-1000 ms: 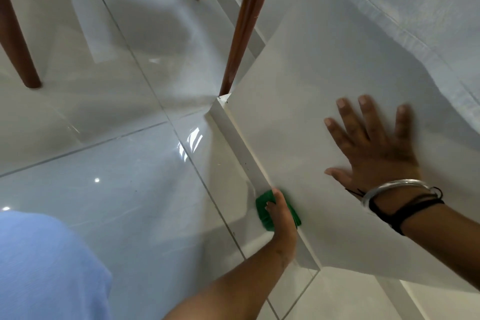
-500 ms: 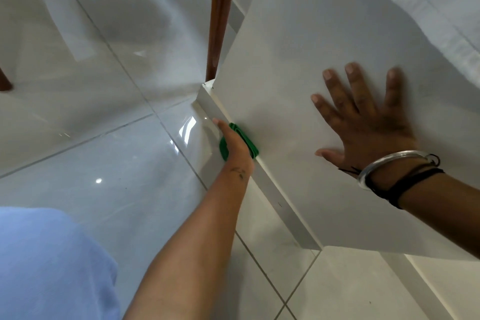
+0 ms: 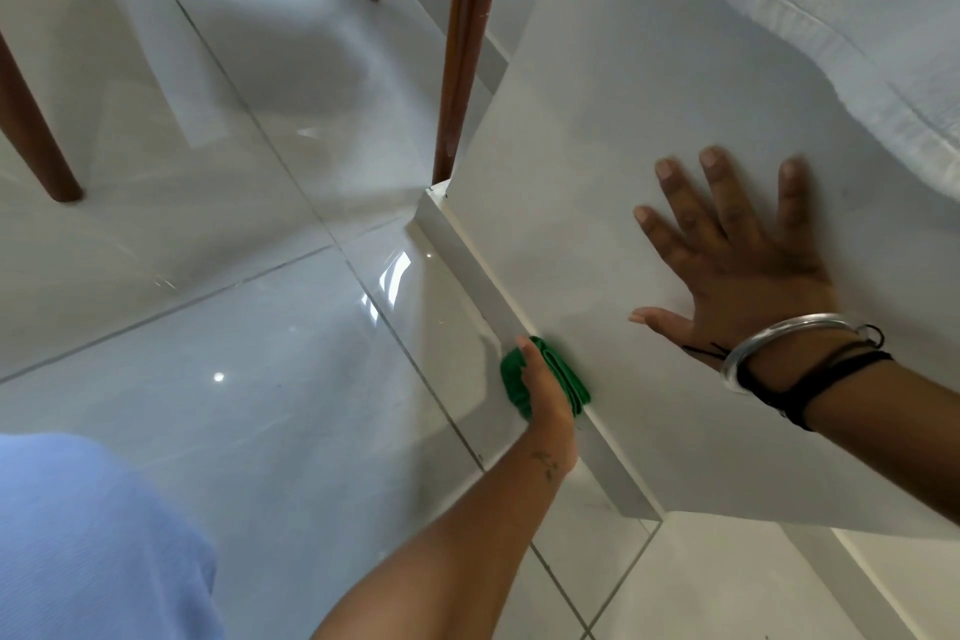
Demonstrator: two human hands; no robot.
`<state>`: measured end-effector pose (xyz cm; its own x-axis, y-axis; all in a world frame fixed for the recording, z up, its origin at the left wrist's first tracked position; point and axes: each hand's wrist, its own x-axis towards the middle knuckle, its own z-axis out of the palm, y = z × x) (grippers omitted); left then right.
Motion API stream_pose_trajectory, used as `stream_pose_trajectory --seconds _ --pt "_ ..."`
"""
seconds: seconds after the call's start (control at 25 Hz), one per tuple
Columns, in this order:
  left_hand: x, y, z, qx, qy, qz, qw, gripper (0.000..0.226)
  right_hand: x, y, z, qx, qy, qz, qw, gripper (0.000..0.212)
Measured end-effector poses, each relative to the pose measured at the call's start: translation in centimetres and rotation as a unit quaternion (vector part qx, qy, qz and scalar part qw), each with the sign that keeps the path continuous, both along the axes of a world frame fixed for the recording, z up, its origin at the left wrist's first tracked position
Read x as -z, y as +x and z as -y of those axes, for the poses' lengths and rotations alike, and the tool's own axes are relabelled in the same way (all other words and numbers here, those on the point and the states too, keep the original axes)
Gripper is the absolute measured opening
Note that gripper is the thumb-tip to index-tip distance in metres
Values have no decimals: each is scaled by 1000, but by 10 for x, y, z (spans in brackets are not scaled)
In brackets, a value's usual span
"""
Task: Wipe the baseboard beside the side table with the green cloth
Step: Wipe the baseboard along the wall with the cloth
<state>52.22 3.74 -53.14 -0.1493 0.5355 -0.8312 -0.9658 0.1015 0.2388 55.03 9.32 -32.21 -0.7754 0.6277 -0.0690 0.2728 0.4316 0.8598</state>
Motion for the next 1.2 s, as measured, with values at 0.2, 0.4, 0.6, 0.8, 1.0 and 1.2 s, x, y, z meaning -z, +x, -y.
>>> stream_pose_trajectory --seconds 0.2,0.4,0.6,0.8,1.0,1.2 --pt "-8 50 28 38 27 55 997 62 2 2 -2 -4 11 10 1000 99" --pt "-8 84 45 90 58 49 993 61 4 5 -4 -19 7 3 1000 97" --pt "-11 97 45 47 45 71 995 57 3 5 -3 -25 -5 -8 1000 100" --pt "-22 56 16 27 -4 9 1000 99 3 3 -2 -28 3 -9 1000 97" --pt "-23 -38 -30 6 -12 -52 999 103 9 3 -2 -13 7 -24 1000 100" --pt "-12 -86 -52 -18 -6 -102 995 78 10 1 -2 -11 0 -19 1000 100"
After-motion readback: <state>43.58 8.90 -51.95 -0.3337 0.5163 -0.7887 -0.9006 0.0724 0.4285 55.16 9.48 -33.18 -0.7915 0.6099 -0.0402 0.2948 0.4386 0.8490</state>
